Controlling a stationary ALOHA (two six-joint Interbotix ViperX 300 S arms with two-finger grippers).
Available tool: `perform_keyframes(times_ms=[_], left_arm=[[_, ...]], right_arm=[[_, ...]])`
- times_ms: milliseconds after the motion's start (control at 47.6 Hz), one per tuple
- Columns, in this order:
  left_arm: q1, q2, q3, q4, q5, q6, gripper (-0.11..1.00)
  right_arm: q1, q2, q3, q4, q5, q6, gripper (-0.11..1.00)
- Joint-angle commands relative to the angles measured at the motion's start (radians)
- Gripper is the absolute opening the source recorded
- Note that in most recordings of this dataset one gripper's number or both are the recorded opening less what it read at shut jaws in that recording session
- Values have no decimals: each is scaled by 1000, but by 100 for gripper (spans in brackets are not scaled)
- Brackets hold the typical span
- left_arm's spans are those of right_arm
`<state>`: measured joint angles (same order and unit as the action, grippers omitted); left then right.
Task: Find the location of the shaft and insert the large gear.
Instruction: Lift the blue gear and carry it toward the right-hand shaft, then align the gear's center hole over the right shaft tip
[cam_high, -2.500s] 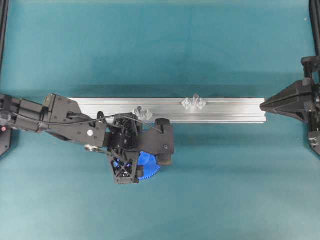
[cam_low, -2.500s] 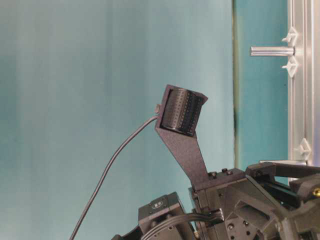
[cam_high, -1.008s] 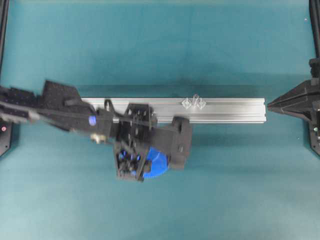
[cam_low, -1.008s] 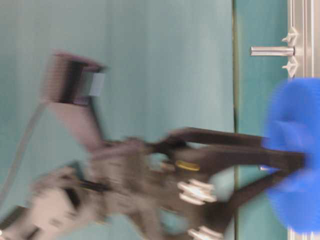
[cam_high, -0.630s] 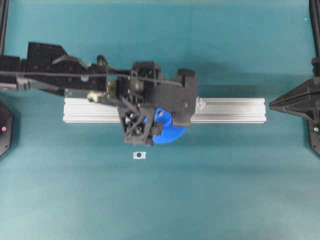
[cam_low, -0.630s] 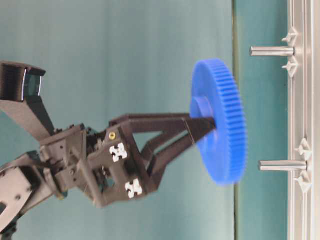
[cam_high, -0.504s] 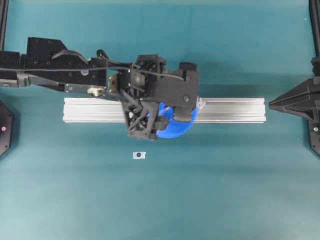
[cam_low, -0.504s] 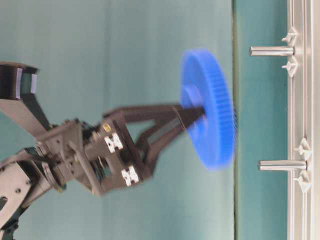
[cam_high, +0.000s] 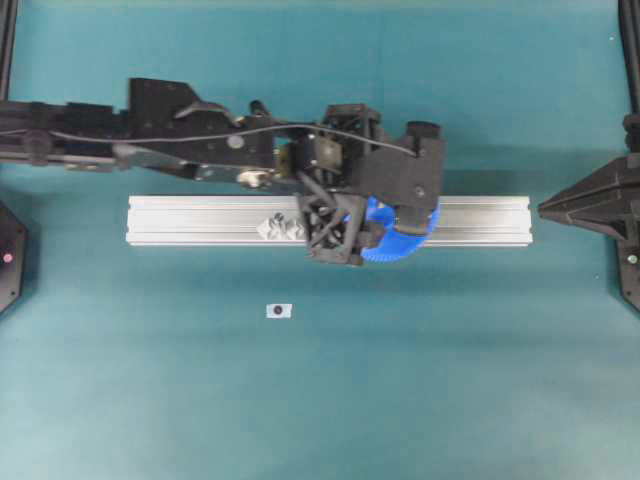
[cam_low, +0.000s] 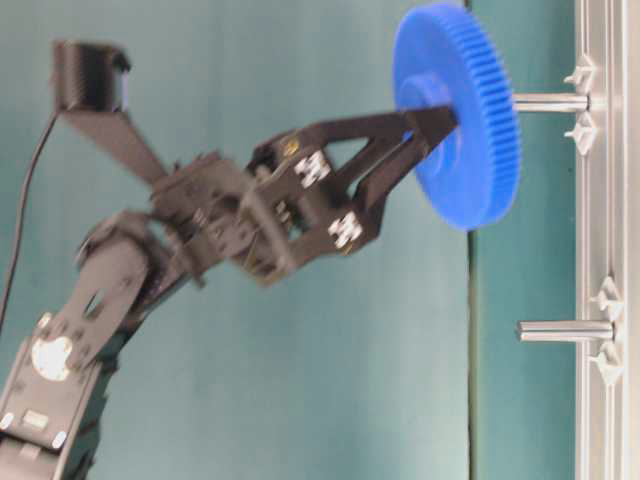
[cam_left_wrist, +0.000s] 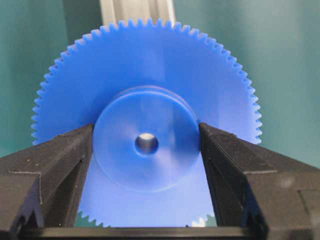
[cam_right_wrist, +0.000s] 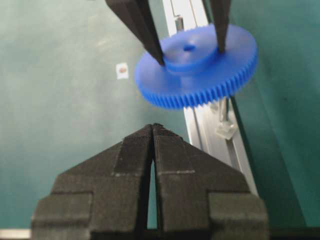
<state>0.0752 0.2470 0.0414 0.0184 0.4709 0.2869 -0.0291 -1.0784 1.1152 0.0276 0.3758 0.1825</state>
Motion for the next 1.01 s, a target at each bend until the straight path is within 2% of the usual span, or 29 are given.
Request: perform_keyframes(times_ms=[0, 693, 987], left_arm=[[11, -3, -58, 3, -12, 9, 71], [25, 74, -81, 3, -12, 23, 71], [43, 69, -84, 3, 29, 26, 71]], right_arm=[[-3, 2, -9, 0, -5, 9, 5], [-3, -20, -6, 0, -3, 12, 5], [-2, -23, -6, 0, -3, 12, 5]])
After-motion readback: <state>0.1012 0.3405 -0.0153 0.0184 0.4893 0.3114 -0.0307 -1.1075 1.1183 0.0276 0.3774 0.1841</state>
